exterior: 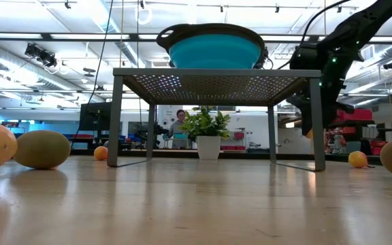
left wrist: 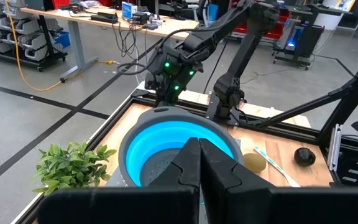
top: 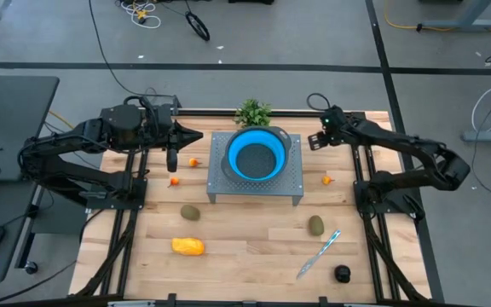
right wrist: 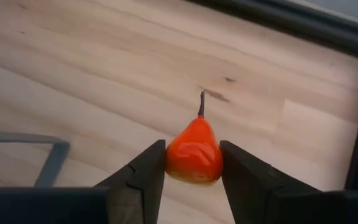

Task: Pick & Place Fruit
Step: Put the orange pear into the strainer bowl on the shelf

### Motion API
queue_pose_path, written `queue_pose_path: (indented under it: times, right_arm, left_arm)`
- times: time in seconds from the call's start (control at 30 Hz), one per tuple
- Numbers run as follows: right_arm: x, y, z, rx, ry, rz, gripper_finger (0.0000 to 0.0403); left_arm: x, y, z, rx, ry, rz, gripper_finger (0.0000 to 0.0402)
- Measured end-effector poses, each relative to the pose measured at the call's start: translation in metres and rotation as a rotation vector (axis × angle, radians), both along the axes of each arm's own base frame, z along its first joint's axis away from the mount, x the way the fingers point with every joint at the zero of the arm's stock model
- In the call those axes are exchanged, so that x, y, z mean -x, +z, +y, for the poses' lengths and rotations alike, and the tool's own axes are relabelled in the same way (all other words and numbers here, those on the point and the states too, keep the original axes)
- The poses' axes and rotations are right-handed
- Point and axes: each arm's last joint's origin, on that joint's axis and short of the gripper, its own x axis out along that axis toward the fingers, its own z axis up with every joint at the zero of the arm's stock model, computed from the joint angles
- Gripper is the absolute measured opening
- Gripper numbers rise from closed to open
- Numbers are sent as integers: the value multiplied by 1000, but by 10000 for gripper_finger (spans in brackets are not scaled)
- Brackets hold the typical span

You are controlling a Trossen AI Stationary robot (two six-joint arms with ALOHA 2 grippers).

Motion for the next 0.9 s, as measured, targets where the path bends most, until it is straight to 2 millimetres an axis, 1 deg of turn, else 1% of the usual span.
queue_pose_path:
  times: [0.4,0.63,0.9]
  right_arm:
    - [9,27,12,103,40,-88,149]
    - [7,41,25,186,156,-123,149]
    - [-1,50,36,238,258,-188,149]
  left_arm:
    - [0,0,0,0,0,0,1]
    - [0,0,0,0,0,0,1]
    - [0,0,0,1,0,0,1]
